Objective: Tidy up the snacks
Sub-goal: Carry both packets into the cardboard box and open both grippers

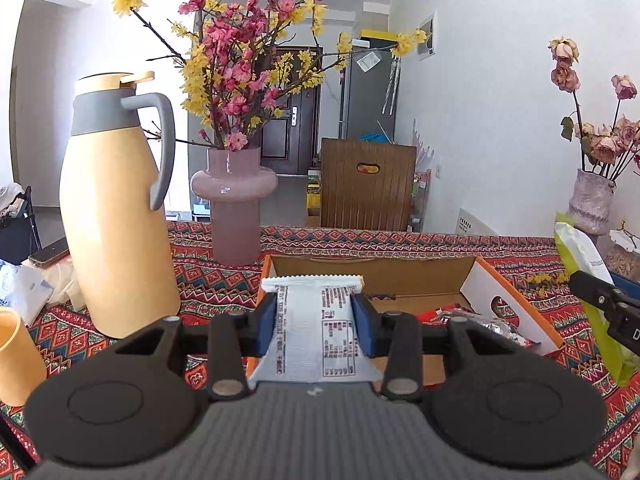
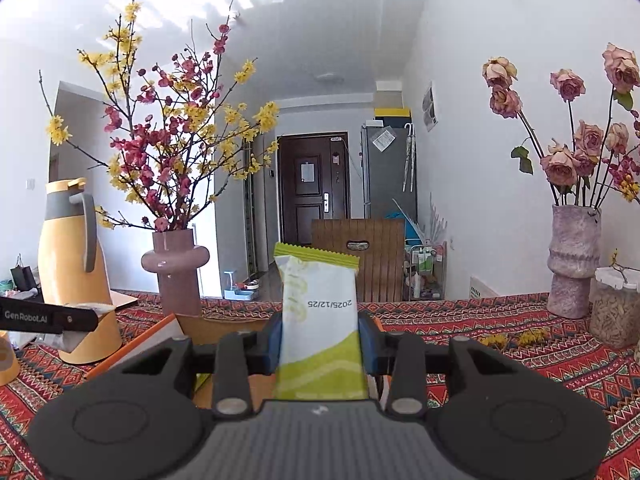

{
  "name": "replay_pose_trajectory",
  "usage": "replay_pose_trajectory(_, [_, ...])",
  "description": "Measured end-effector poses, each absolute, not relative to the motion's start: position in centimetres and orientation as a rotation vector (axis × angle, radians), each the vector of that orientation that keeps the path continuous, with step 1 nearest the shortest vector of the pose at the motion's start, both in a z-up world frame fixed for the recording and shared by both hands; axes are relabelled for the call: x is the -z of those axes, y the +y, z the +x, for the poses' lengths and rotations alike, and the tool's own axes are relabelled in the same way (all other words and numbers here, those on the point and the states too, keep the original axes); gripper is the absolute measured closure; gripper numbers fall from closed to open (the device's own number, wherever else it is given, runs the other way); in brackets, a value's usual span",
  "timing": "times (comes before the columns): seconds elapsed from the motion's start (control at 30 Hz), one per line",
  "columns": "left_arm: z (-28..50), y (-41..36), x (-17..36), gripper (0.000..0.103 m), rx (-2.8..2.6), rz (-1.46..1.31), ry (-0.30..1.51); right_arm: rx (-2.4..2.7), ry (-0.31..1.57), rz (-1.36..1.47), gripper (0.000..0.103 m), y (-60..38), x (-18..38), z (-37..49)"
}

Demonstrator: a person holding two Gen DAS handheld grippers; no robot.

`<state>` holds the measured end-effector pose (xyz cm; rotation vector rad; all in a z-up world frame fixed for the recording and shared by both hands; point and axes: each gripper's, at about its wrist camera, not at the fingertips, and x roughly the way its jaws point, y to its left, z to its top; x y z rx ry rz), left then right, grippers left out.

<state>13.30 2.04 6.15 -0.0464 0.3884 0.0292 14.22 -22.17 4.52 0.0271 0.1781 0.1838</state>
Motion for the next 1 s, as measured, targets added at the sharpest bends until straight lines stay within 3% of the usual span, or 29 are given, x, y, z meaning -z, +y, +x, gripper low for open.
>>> replay_pose_trajectory(0.83, [20.7, 2.1, -1.6, 0.062, -0.076, -0.037, 0.45, -0.183, 0.343, 0.023, 0.066, -19.5, 0.0, 23.7])
replay_pose_trajectory(1.0, [20.2, 2.1, -1.7, 0.054, -0.069, -0.038, 0.43, -0.187, 0.337, 0.024, 0.063, -19.4, -0.1, 23.3])
